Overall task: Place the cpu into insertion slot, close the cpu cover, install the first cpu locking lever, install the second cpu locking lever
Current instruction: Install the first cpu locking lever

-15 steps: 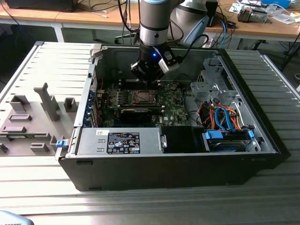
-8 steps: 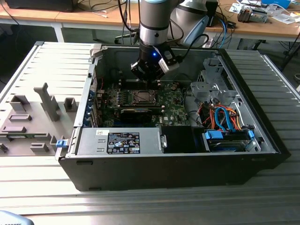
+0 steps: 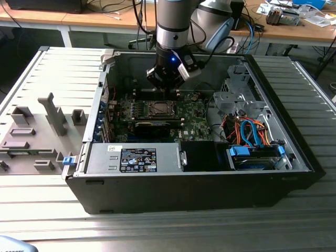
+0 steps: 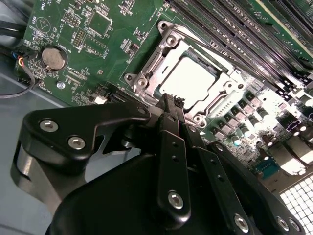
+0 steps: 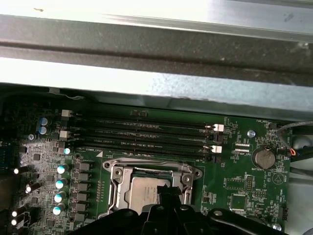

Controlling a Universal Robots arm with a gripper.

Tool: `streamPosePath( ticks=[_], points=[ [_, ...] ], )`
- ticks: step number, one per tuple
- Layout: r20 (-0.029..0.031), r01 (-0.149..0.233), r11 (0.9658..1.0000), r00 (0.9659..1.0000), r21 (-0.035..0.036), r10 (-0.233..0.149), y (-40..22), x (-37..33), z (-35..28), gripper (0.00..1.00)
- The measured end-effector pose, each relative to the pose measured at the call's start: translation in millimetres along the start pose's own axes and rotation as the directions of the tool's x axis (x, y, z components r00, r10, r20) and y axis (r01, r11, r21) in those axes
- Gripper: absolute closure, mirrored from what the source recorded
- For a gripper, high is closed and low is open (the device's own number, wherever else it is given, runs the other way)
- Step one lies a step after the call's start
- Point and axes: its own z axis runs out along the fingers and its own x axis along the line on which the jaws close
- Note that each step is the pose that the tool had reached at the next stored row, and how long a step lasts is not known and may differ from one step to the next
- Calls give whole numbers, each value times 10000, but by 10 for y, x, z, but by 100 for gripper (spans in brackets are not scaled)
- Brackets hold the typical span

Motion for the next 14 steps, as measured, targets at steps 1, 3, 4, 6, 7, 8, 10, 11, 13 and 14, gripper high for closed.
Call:
streamPosePath(
  ticks=[1, 3, 4, 6, 7, 8, 10, 11, 13, 14],
  points=[
    [0, 0, 10000, 10000, 0, 0, 0, 0, -6, 89],
    [0, -1, 10000, 10000, 0, 1, 0, 0, -23, 89],
    [0, -1, 10000, 10000, 0, 1, 1, 0, -36, 89],
    [0, -1, 10000, 10000, 0, 1, 1, 0, -57, 89],
    [0, -1, 10000, 10000, 0, 1, 2, 0, -71, 89],
    [-1, -1, 10000, 10000, 0, 1, 2, 1, -80, 89],
    [0, -1, 10000, 10000, 1, 1, 2, 1, -99, 89],
    [0, -1, 10000, 10000, 1, 1, 2, 1, -114, 89],
    [2, -1, 10000, 10000, -2, 1, 3, 0, -120, 89],
    [2, -1, 10000, 10000, -2, 1, 3, 0, -121, 89]
  ],
)
